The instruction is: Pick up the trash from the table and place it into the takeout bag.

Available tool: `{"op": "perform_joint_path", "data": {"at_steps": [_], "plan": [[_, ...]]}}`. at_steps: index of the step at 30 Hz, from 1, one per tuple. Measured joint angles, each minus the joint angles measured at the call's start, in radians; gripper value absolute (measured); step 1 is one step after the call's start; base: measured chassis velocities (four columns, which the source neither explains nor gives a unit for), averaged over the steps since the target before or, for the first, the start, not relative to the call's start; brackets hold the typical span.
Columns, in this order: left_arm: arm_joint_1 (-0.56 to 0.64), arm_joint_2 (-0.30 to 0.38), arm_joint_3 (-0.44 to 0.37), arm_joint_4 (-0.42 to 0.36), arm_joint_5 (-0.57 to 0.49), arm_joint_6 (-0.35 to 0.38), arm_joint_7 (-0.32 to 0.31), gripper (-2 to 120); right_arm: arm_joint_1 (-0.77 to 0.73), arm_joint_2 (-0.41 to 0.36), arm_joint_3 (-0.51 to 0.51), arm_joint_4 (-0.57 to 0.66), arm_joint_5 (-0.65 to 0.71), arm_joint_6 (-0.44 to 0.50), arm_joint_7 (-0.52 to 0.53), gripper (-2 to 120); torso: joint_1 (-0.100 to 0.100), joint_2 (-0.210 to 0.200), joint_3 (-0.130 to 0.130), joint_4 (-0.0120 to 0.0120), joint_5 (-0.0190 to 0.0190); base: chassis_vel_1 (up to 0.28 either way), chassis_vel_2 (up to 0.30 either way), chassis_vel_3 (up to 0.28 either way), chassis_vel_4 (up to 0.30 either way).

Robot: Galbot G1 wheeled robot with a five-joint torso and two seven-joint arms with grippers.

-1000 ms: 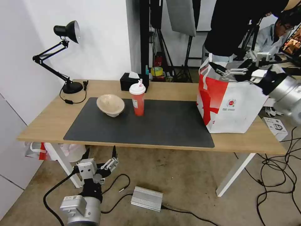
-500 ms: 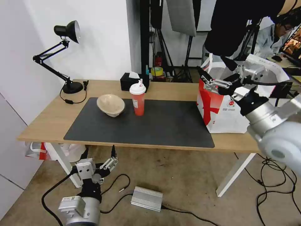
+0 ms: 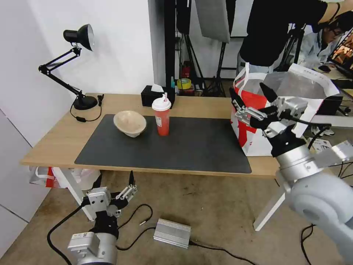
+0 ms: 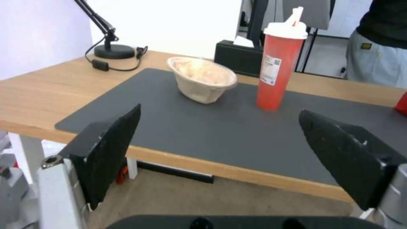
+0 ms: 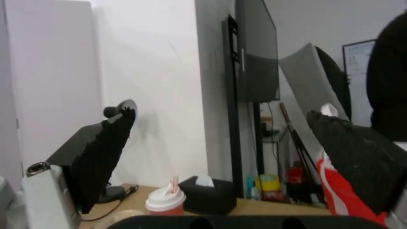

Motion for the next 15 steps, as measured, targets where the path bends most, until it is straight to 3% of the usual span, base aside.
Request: {"op": "perform_joint_path", "data": {"at_steps": [15], "plan": [[-0.004,0.003,-0.003,-0.003,-0.004,0.0,0.0,100,-0.214,0.121,0.057,0.076,-0.155,-0.034,0.083,100,0.0,0.0,0.0,0.0,0.0,0.0,0.0,0.0,0.0]]}}
